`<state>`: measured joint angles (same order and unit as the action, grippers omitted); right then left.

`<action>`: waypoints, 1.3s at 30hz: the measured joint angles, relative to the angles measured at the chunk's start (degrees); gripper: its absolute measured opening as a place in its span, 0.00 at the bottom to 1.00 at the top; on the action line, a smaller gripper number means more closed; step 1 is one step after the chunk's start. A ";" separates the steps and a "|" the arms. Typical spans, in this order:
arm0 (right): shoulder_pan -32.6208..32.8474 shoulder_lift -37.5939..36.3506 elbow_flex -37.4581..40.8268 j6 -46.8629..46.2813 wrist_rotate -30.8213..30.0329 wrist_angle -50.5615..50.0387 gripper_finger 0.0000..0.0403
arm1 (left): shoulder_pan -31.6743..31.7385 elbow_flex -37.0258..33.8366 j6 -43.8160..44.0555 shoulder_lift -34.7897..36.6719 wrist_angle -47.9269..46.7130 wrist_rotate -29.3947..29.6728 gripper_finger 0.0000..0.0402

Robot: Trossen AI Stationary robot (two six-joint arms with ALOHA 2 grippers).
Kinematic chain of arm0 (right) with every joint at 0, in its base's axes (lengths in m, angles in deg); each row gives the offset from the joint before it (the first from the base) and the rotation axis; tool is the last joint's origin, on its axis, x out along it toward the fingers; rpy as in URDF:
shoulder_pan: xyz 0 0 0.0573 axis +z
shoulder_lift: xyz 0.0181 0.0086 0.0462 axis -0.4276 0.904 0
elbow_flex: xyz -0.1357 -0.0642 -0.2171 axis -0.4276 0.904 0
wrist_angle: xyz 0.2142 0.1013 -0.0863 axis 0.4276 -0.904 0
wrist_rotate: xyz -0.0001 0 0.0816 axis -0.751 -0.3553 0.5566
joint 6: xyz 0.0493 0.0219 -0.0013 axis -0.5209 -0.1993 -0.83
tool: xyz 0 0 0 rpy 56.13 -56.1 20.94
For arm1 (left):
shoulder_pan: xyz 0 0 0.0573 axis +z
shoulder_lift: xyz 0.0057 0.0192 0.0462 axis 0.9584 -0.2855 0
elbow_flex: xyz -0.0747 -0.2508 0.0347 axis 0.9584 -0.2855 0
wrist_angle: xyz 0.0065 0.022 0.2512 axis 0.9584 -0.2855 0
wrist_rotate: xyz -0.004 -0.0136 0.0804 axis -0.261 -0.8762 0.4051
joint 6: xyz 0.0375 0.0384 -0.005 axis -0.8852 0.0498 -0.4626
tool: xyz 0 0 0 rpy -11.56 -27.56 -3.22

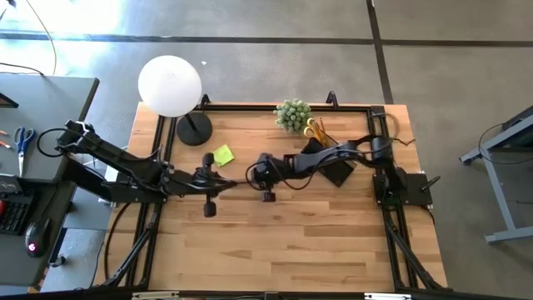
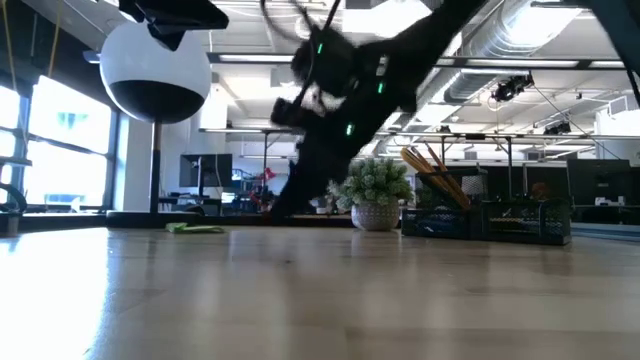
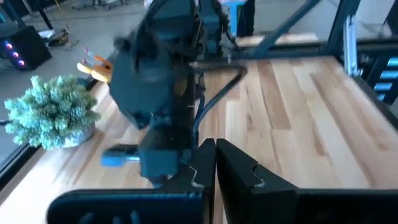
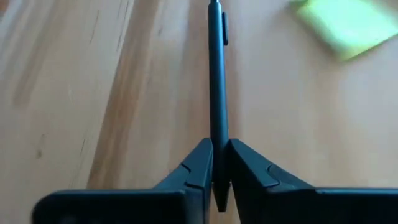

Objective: Pick and place office supplies into organizer
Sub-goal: Put the black pen into the desk organizer

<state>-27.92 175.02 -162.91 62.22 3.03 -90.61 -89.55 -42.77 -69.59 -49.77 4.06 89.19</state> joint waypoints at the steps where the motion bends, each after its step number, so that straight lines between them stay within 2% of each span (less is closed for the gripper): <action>1: 0.03 -2.06 0.00 0.72 -1.62 -1.93 0.07 | -0.02 0.06 0.15 0.47 0.23 0.02 0.01; 5: 0.25 -10.08 1.35 0.81 -6.68 -8.48 0.03 | -0.06 0.00 1.94 2.60 -0.57 -0.46 0.01; 11: 1.63 -28.60 16.03 -3.51 -14.54 -7.32 0.05 | -1.52 0.02 3.01 4.29 0.06 -1.48 0.01; 14: 2.67 -40.49 27.75 -6.69 -17.10 -1.10 0.03 | -3.53 0.02 0.62 4.68 4.32 0.26 0.01; 18: 5.46 -56.73 42.45 -9.79 -18.13 15.56 0.03 | -5.53 0.05 -4.73 3.73 14.80 1.19 0.01; 23: 7.60 -71.07 53.65 -9.96 -23.57 23.01 0.04 | -4.99 0.04 -7.97 -2.04 23.56 -0.35 0.01; 27: 8.79 -76.96 57.57 -9.87 -24.76 24.20 0.04 | -0.76 0.03 -7.20 -9.88 32.40 -0.09 0.01; 31: 8.95 -79.79 57.85 -8.23 -34.00 20.25 0.04 | 2.91 0.00 -5.26 -16.66 39.42 0.10 0.01; 34: 7.79 -79.86 57.86 -7.06 -38.97 17.11 0.04 | 4.52 0.00 -3.20 -18.72 40.58 -2.76 0.01; 39: 3.51 -78.94 57.86 -9.26 -41.53 12.57 0.04 | 5.29 0.00 -1.90 -19.08 40.58 -4.09 0.01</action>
<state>-24.41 96.09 -105.06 52.96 -38.50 -78.04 -84.27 -42.77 -71.50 -68.84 44.65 85.10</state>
